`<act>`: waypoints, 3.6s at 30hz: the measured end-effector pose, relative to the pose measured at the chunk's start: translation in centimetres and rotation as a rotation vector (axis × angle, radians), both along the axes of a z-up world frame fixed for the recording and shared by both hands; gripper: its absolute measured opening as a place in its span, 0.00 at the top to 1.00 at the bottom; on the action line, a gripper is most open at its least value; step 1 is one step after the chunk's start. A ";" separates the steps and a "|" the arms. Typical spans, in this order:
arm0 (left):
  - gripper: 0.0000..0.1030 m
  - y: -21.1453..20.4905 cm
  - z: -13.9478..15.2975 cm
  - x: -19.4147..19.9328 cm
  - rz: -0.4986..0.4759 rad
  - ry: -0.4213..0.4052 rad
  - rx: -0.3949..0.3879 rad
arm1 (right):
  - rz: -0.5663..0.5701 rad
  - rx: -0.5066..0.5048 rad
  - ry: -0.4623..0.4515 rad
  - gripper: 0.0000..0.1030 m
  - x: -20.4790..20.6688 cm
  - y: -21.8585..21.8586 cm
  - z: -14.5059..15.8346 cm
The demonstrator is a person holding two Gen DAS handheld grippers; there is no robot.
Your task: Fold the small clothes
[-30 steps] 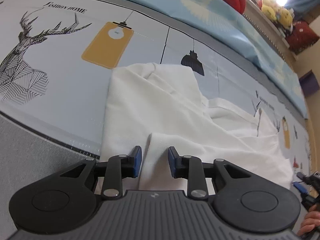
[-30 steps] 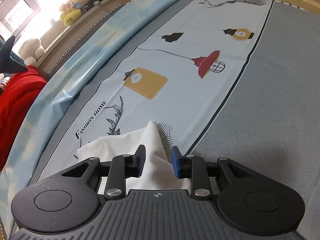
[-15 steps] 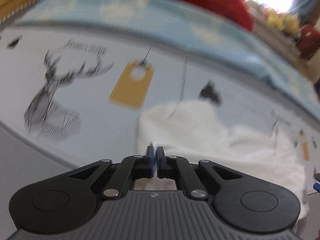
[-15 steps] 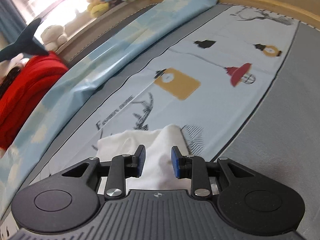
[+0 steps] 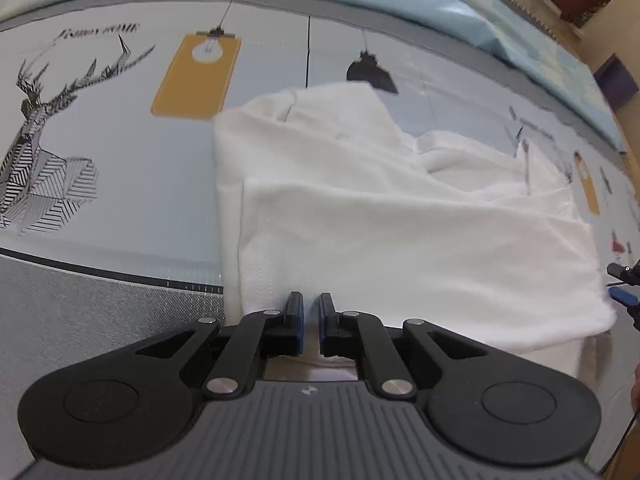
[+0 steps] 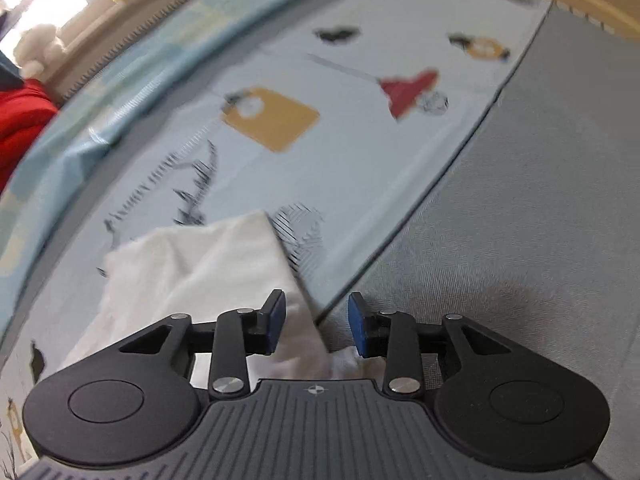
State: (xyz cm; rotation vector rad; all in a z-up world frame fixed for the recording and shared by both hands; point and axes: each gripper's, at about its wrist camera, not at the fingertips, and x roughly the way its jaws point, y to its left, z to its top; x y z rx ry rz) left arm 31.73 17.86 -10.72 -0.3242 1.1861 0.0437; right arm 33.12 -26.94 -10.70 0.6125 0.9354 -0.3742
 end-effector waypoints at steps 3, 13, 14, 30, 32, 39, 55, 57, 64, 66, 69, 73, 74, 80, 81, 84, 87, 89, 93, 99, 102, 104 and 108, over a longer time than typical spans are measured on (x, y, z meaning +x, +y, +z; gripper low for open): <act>0.91 0.3 0.6 -0.5 0.001 -0.024 -0.010 | 0.107 -0.001 -0.064 0.65 -0.8 1.8 1.9; 0.89 -1.4 4.5 -4.1 0.009 -0.131 0.074 | 0.063 -0.008 0.009 0.68 -4.6 -0.9 4.5; 0.87 -1.6 5.7 -5.0 0.007 -0.154 0.072 | 0.063 0.015 -0.014 0.68 -5.3 -1.4 5.5; 0.78 -3.9 6.2 -27.9 -0.008 -0.175 0.088 | 0.306 -0.030 -0.137 0.56 -26.1 -6.2 8.2; 0.85 -3.4 4.5 -28.8 0.040 -0.116 0.049 | 0.310 -0.024 -0.084 0.56 -27.3 -6.8 6.1; 0.83 -2.4 1.2 -30.3 -0.044 0.014 0.059 | 0.352 -0.024 0.047 0.56 -28.2 -8.1 1.0; 0.82 -2.9 -1.2 -30.5 -0.078 0.084 0.035 | 0.517 -0.099 0.150 0.54 -28.1 -5.5 -1.4; 0.82 -3.1 -1.2 -30.5 -0.080 0.082 0.044 | 0.523 -0.100 0.152 0.54 -28.3 -5.5 -1.4; 0.97 -3.1 0.4 -31.4 -0.064 0.030 0.083 | 0.506 -0.076 0.160 0.93 -28.9 -5.8 -1.2; 0.97 -3.1 0.9 -31.5 -0.059 0.014 0.077 | 0.498 -0.045 0.159 0.93 -29.1 -6.0 -1.0; 0.96 -3.4 0.7 -31.4 -0.067 0.032 0.086 | 0.531 -0.067 0.159 0.91 -29.6 -5.1 -0.9; 0.95 -3.8 0.0 -31.0 -0.077 0.076 0.107 | 0.544 -0.114 0.191 0.91 -29.4 -4.4 -1.4; 0.95 -3.9 -0.1 -30.9 -0.082 0.078 0.110 | 0.543 -0.117 0.193 0.91 -29.4 -4.3 -1.4; 0.92 -3.9 -0.5 -30.9 -0.089 0.087 0.119 | 0.548 -0.125 0.194 0.91 -29.2 -4.2 -1.5; 0.92 -4.0 -0.6 -30.8 -0.090 0.088 0.121 | 0.548 -0.126 0.194 0.91 -29.2 -4.1 -1.5; 0.92 -4.2 -0.8 -30.7 -0.097 0.087 0.129 | 0.550 -0.133 0.195 0.91 -29.2 -4.0 -1.5; 0.94 -4.2 -0.7 -30.7 -0.094 0.073 0.132 | 0.563 -0.137 0.186 0.92 -29.3 -3.7 -1.4; 0.95 -4.0 -0.5 -30.8 -0.085 0.063 0.123 | 0.569 -0.112 0.160 0.92 -29.4 -3.7 -1.0; 0.93 -4.1 -0.8 -30.8 -0.091 0.080 0.122 | 0.580 -0.116 0.173 0.92 -29.4 -3.5 -1.1; 0.93 -4.4 -1.1 -30.9 -0.115 0.087 0.135 | 0.580 -0.132 0.189 0.92 -29.5 -3.5 -1.4; 0.94 -4.4 -1.0 -31.0 -0.114 0.079 0.139 | 0.579 -0.133 0.185 0.92 -29.6 -3.5 -1.4; 0.96 -4.3 -0.6 -31.1 -0.110 0.060 0.144 | 0.565 -0.125 0.176 0.93 -29.7 -3.7 -1.2; 0.96 -4.9 1.5 -31.3 -0.158 0.003 0.179 | 0.510 -0.048 0.113 0.95 -30.0 -4.8 0.4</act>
